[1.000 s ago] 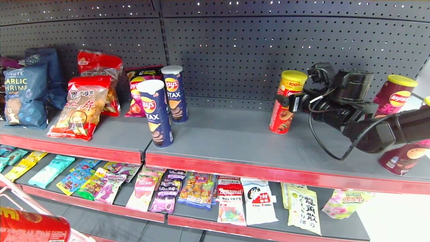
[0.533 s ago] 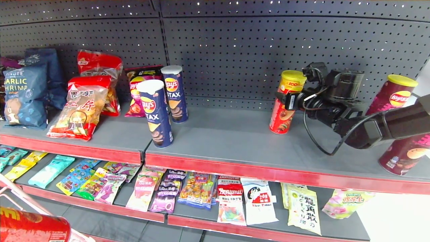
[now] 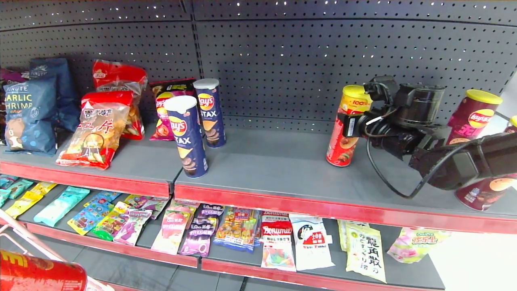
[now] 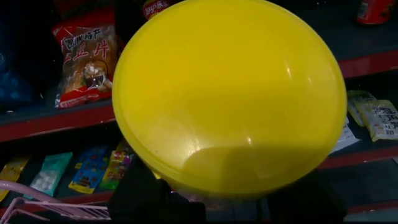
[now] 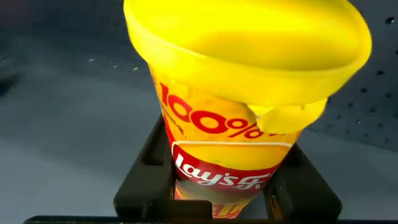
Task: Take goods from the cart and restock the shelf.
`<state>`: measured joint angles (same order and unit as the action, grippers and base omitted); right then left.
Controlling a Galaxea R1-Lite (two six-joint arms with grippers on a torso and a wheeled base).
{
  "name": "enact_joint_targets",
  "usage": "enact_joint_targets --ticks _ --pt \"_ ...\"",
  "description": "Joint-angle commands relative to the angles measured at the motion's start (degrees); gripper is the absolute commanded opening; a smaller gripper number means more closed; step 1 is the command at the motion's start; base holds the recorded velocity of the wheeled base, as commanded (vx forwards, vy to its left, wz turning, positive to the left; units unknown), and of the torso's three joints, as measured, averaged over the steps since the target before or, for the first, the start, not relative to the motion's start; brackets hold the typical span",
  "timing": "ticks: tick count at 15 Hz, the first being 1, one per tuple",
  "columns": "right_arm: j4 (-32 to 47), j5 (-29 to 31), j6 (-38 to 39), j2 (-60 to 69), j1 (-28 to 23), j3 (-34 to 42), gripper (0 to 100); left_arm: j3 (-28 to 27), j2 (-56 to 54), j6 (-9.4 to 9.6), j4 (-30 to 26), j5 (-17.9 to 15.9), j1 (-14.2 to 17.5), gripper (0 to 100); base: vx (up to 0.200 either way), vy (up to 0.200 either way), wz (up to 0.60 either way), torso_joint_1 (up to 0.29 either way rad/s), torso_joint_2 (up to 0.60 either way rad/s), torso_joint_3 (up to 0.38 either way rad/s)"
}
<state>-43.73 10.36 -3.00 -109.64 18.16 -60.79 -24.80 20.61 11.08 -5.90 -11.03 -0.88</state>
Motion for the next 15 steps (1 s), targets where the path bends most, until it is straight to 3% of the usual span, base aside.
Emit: enact_joint_targets --ticks 1,9,15 --pt "-0.04 2.29 0.19 7.25 4.25 6.13 0 0.19 0.13 -0.01 0.01 -0.04 0.00 0 0.000 0.000 0.00 0.000 0.00 0.000" --pt "-0.66 9.68 3.35 9.71 12.95 11.84 0 0.27 0.48 -0.01 0.01 -0.13 0.00 0 0.000 0.000 0.00 0.000 0.00 0.000" --pt "-0.66 11.43 3.35 9.80 14.97 14.39 0 0.27 0.30 -0.01 0.01 -0.04 0.00 0 0.000 0.000 0.00 0.000 0.00 0.000"
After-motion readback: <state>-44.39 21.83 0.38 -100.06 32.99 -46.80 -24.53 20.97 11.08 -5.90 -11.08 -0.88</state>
